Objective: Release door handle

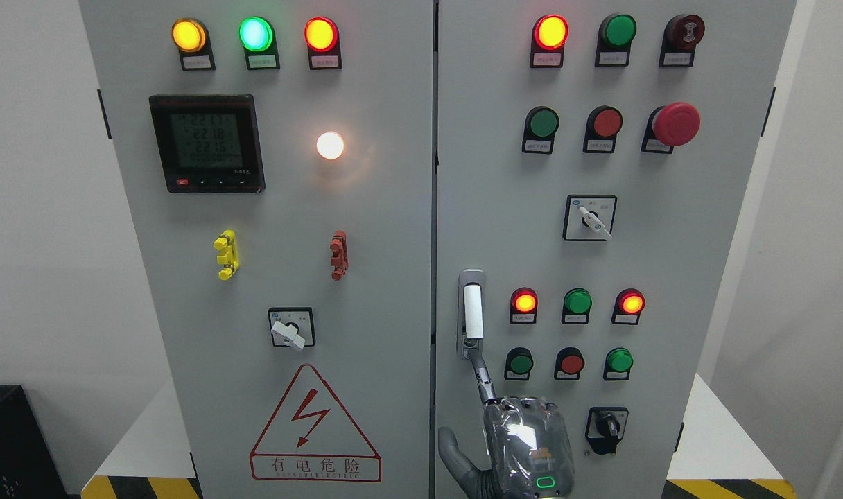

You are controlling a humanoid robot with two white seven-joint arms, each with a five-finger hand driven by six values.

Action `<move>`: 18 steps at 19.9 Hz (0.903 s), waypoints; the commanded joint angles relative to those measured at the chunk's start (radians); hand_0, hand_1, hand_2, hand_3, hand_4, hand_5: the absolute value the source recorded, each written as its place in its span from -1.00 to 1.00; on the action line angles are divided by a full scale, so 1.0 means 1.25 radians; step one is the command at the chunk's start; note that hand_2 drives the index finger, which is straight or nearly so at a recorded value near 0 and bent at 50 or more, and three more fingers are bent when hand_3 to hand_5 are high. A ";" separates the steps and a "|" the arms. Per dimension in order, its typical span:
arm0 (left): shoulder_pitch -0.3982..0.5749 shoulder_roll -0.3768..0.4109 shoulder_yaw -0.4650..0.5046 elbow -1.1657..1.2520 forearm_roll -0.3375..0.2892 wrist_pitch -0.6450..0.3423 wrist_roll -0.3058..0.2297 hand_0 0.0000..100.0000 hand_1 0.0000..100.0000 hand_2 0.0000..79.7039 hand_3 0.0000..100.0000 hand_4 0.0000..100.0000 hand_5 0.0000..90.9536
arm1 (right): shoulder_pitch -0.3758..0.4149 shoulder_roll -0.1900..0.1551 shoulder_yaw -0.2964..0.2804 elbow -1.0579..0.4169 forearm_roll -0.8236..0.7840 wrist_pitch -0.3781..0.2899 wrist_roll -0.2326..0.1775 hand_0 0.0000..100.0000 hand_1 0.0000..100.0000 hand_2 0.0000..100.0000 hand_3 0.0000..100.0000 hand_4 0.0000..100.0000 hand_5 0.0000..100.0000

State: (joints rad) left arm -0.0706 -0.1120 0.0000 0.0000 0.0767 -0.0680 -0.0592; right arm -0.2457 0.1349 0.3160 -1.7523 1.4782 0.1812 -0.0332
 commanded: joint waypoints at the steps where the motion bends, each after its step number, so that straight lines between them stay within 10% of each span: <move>1: 0.000 0.000 -0.016 -0.012 0.000 -0.001 0.001 -1.00 -1.00 -0.94 -0.83 -0.97 -1.00 | 0.000 0.000 0.005 -0.039 0.000 -0.003 -0.004 -0.30 -0.45 -0.98 1.00 1.00 1.00; 12: 0.000 0.000 -0.016 -0.012 0.000 -0.001 0.001 -1.00 -1.00 -0.94 -0.82 -0.97 -1.00 | 0.000 0.000 0.007 -0.061 -0.002 -0.006 -0.010 -0.31 -0.45 -0.86 1.00 1.00 0.99; 18: 0.000 0.000 -0.016 -0.014 0.000 -0.001 0.001 -1.00 -1.00 -0.94 -0.83 -0.97 -1.00 | 0.000 0.000 -0.004 -0.065 -0.011 -0.006 -0.031 -0.21 -0.44 -0.40 1.00 0.92 0.97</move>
State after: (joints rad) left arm -0.0706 -0.1120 0.0000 0.0000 0.0767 -0.0679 -0.0589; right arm -0.2455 0.1349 0.3180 -1.8094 1.4720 0.1734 -0.0660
